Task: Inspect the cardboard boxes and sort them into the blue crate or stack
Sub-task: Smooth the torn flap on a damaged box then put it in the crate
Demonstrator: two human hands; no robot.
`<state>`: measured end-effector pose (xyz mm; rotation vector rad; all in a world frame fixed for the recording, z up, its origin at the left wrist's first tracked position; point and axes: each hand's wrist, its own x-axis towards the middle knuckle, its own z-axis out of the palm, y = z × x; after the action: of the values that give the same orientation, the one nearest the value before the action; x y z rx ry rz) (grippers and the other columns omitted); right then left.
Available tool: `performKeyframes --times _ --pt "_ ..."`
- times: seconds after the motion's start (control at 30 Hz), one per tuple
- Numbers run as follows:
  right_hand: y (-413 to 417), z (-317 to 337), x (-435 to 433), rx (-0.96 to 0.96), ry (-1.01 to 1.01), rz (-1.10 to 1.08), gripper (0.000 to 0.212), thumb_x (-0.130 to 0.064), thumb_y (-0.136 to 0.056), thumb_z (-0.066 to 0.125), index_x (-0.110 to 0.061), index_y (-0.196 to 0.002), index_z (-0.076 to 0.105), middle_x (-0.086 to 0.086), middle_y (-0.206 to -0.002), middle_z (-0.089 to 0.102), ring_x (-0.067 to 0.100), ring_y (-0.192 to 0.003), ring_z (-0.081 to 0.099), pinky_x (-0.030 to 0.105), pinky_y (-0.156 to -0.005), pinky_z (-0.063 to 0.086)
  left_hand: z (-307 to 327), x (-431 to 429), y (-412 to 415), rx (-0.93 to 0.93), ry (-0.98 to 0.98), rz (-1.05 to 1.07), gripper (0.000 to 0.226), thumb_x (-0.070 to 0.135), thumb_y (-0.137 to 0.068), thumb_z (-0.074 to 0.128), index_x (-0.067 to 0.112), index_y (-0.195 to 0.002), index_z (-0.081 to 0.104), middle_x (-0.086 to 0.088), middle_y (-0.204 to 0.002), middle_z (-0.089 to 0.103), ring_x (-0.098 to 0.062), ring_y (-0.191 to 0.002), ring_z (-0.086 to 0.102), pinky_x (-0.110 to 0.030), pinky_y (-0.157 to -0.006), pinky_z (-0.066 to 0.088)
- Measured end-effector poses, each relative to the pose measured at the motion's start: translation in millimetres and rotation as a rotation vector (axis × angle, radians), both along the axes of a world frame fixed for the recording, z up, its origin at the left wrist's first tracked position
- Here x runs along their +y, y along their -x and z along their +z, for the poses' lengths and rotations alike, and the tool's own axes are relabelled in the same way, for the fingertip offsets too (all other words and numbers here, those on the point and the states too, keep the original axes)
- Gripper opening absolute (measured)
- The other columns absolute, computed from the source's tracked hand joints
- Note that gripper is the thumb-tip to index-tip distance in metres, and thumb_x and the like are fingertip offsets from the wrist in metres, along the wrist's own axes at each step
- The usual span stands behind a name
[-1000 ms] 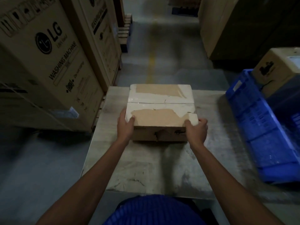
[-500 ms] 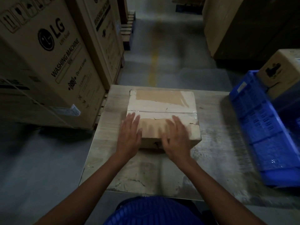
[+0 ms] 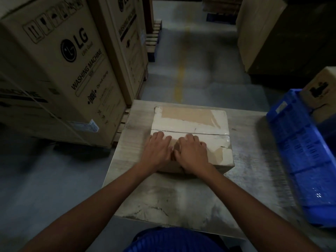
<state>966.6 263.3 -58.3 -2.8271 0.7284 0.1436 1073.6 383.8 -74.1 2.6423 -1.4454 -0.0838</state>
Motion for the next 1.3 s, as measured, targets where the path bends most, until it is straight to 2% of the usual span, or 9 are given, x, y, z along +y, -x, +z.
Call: performKeyframes --times 0.1,0.17,0.33,0.5,0.67,0.77,0.97,1.1,1.3 --pt "-5 -12 -2 0.077 -0.058 0.021 0.063 -0.054 -0.104 0.025 -0.025 -0.160 0.020 0.010 -0.169 0.005 0.032 -0.156 0.002 0.061 -0.122 0.007 -11 -3 -11 0.084 -0.101 -0.032 0.070 0.050 -0.096 0.006 0.021 -0.158 0.022 -0.014 -0.167 0.006 -0.028 -0.155 0.001 -0.048 -0.122 -0.002" --pt "-2 -22 -1 0.083 -0.053 0.034 0.065 -0.055 -0.105 0.018 -0.025 -0.162 0.011 0.009 -0.170 -0.001 0.030 -0.156 -0.004 0.061 -0.122 0.003 -18 -1 -11 0.101 -0.109 -0.031 0.077 0.053 -0.092 -0.004 0.023 -0.159 0.017 -0.010 -0.168 0.001 -0.024 -0.155 -0.005 -0.043 -0.120 -0.010" --pt "-1 -16 -5 0.094 -0.053 0.038 0.066 -0.059 -0.103 0.020 -0.027 -0.160 0.019 0.008 -0.169 0.008 0.029 -0.156 0.006 0.058 -0.122 0.009 -19 -1 -12 0.072 -0.093 -0.031 0.073 0.051 -0.096 0.001 0.021 -0.157 0.027 -0.012 -0.166 0.015 -0.027 -0.154 0.008 -0.048 -0.123 0.001" --pt "-26 12 -24 0.020 -0.015 0.023 0.041 -0.047 -0.099 0.043 -0.023 -0.131 0.052 0.009 -0.140 0.050 0.030 -0.128 0.045 0.052 -0.103 0.039 1 -24 -31 0.016 0.055 -0.041 0.047 0.038 -0.101 0.037 0.016 -0.142 0.047 -0.012 -0.138 0.049 -0.031 -0.128 0.045 -0.044 -0.109 0.031" --pt "-58 9 -57 0.142 -0.056 0.018 0.079 -0.065 -0.098 0.034 -0.026 -0.162 0.008 0.008 -0.170 -0.001 0.034 -0.155 -0.001 0.062 -0.121 0.005 -4 -55 -60 0.154 0.028 0.011 0.061 0.042 -0.106 0.032 0.020 -0.160 0.013 -0.011 -0.168 0.002 -0.028 -0.154 0.000 -0.045 -0.124 0.006" --pt "-51 -11 -60 0.206 -0.066 0.041 0.089 -0.076 -0.094 0.026 -0.028 -0.162 -0.006 0.006 -0.168 -0.019 0.032 -0.154 -0.017 0.065 -0.120 -0.001 -17 -55 -58 0.116 -0.040 0.023 0.062 0.046 -0.106 0.026 0.022 -0.160 0.010 -0.009 -0.168 -0.001 -0.026 -0.155 -0.005 -0.044 -0.124 -0.001" --pt "-55 -7 -70 0.205 -0.180 0.036 0.096 -0.079 -0.089 0.041 -0.032 -0.161 0.000 0.001 -0.168 -0.018 0.029 -0.154 -0.017 0.061 -0.120 -0.005 -6 -64 -56 0.098 -0.091 0.061 0.060 0.049 -0.104 0.029 0.024 -0.158 0.017 -0.011 -0.167 0.007 -0.030 -0.154 0.003 -0.052 -0.123 0.005" --pt "-39 7 -96 0.048 -0.214 -0.061 0.084 -0.059 -0.094 0.055 -0.026 -0.161 0.016 0.008 -0.170 0.005 0.028 -0.156 0.006 0.053 -0.123 0.014 7 -85 -44 0.124 -0.085 0.048 0.058 0.047 -0.105 0.029 0.026 -0.158 0.017 -0.013 -0.167 0.008 -0.030 -0.153 0.004 -0.055 -0.121 0.004" --pt "6 -8 -117 0.146 -0.048 -0.185 0.079 -0.063 -0.100 0.029 -0.023 -0.162 0.000 0.010 -0.169 -0.013 0.026 -0.156 -0.011 0.052 -0.125 0.002 -7 -125 4 0.212 -0.042 -0.039 0.058 0.047 -0.106 0.021 0.029 -0.160 0.009 -0.002 -0.168 -0.007 -0.022 -0.154 -0.010 -0.057 -0.121 -0.004"
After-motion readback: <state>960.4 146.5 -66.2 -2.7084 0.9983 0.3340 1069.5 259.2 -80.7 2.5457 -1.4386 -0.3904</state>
